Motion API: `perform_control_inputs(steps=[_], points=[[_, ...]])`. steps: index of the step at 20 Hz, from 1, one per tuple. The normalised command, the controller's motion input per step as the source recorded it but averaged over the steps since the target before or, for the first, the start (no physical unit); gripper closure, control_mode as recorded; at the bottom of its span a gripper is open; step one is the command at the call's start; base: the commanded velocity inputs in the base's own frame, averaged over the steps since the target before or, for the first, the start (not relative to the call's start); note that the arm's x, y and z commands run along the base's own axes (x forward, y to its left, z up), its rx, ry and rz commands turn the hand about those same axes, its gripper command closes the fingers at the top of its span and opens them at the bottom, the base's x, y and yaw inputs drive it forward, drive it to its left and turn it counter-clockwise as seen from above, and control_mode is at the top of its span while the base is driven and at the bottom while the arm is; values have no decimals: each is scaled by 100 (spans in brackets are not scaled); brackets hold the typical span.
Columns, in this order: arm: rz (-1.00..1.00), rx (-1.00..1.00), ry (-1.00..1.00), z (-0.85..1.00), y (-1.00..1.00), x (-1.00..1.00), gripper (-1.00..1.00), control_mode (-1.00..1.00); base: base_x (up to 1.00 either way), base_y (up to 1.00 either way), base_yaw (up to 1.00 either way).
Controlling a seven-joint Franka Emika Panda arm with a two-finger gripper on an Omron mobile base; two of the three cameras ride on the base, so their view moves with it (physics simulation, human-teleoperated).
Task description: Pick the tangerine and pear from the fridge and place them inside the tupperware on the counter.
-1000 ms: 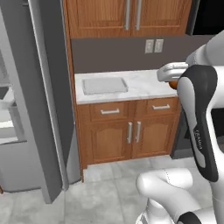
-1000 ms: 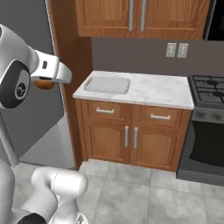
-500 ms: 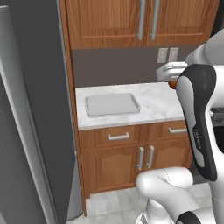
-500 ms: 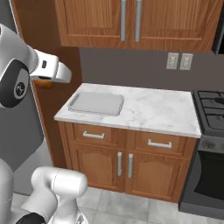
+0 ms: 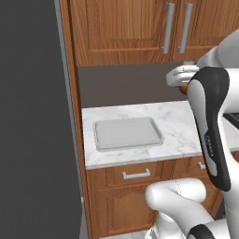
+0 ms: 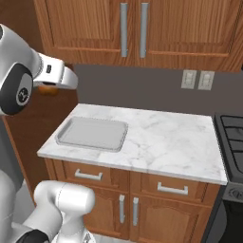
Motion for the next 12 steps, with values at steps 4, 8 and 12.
perform_control_inputs(steps=[4, 8, 12], points=[[0, 0, 0, -22, 0, 0, 100, -100, 2, 0, 0], [0, 0, 0, -86, 0, 1, 100, -100, 0, 0, 0], [0, 0, 5, -78, 0, 20, 100, -100, 0, 0, 0]])
